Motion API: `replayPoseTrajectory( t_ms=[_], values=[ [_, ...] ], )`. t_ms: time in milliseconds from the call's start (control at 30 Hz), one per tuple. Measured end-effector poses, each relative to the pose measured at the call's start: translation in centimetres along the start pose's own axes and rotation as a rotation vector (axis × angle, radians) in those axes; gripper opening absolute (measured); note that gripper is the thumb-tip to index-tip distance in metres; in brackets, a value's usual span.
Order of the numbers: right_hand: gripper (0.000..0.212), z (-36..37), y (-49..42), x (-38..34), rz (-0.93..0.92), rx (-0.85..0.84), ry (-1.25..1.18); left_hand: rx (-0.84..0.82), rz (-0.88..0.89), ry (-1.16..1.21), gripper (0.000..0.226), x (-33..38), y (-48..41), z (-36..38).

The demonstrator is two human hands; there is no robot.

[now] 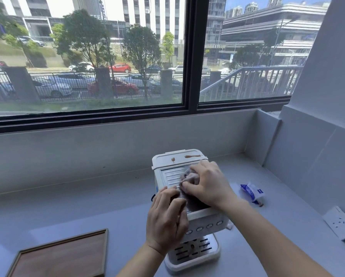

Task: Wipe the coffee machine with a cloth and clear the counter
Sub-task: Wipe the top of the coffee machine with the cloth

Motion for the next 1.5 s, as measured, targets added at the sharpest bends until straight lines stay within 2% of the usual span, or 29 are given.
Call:
replayPoseTrajectory(
  t_ms=[67,133,200,333,400,500,567,633,667,800,833,900,1033,1100,1200,1300,1433,1500],
  values=[
    [0.031,0.8,-0.5,-0.4,-0.055,-0.069,-0.098,-0.002,0.003,0.021,0.02,0.0,0.1,0.0],
    [0.025,0.4,-0.9,-0.3,-0.067,-0.062,-0.145,-0.004,-0.003,0.016,0.015,-0.2,0.2,0.1],
    [0.019,-0.1,-0.6,-1.4,-0.132,-0.006,-0.114,-0.001,-0.009,0.01,0.014,-0.2,0.2,0.1],
    [0.024,-0.3,1.2,-2.4,-0.269,-0.021,-0.084,-0.008,0.0,0.023,0.014,0.0,0.2,0.0],
    [0.014,-2.0,0.7,0.6,-0.112,0.024,-0.029,-0.019,-0.008,0.006,0.011,-0.2,0.2,0.1],
    [0.019,-3.5,0.4,2.8,0.079,0.16,0.047,-0.029,-0.028,0.001,0.011,-0.3,0.2,0.2],
    [0.011,-1.8,1.3,0.3,-0.008,0.141,0.097,-0.024,-0.029,0.009,0.011,-0.5,0.3,0.3],
    [0.018,-0.5,2.5,-1.3,-0.129,0.099,0.083,-0.018,-0.025,0.021,0.011,-0.6,0.3,0.3],
    [0.02,-0.6,2.2,-0.7,-0.129,0.084,0.075,-0.018,-0.027,0.026,0.01,-0.6,0.3,0.3],
    [0.025,-3.0,0.7,5.4,0.239,0.16,0.022,-0.016,-0.044,0.036,0.008,-0.5,0.3,0.2],
    [0.026,-3.2,0.9,5.8,0.279,0.176,0.011,-0.013,-0.04,0.043,0.009,-0.5,0.3,0.2],
    [0.024,-2.6,2.0,4.7,0.234,0.147,0.045,-0.004,-0.033,0.05,0.01,-0.5,0.3,0.2],
    [0.022,-2.2,6.4,-1.4,-0.078,0.228,0.12,0.007,-0.035,0.047,0.01,-0.6,0.4,0.3],
    [0.024,-1.9,6.1,-2.1,-0.157,0.197,0.109,0.004,-0.031,0.044,0.009,-0.5,0.3,0.4],
    [0.022,-1.8,2.4,1.1,0.012,0.072,0.116,-0.003,-0.031,0.045,0.009,-0.4,0.3,0.2],
    [0.028,-1.0,-0.1,2.4,0.163,0.043,0.189,-0.018,-0.066,0.053,0.008,-0.7,0.3,0.0],
    [0.035,2.9,-0.5,-3.7,-0.126,-0.026,0.133,-0.004,-0.146,0.083,0.008,-1.3,0.6,-0.6],
    [0.042,2.3,-0.6,-2.0,-0.101,-0.064,0.111,-0.008,-0.188,0.075,0.007,-1.3,1.0,-0.3]
  ],
)
Point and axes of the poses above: each hand's wrist, its own y-axis away from the middle knuckle, its own z-axis out of the palm, x = y × z, the point moved 9 cm from there along -y, towards the middle knuckle, and after that the axes turned 11 degrees about -z, right-handed, at the moved point
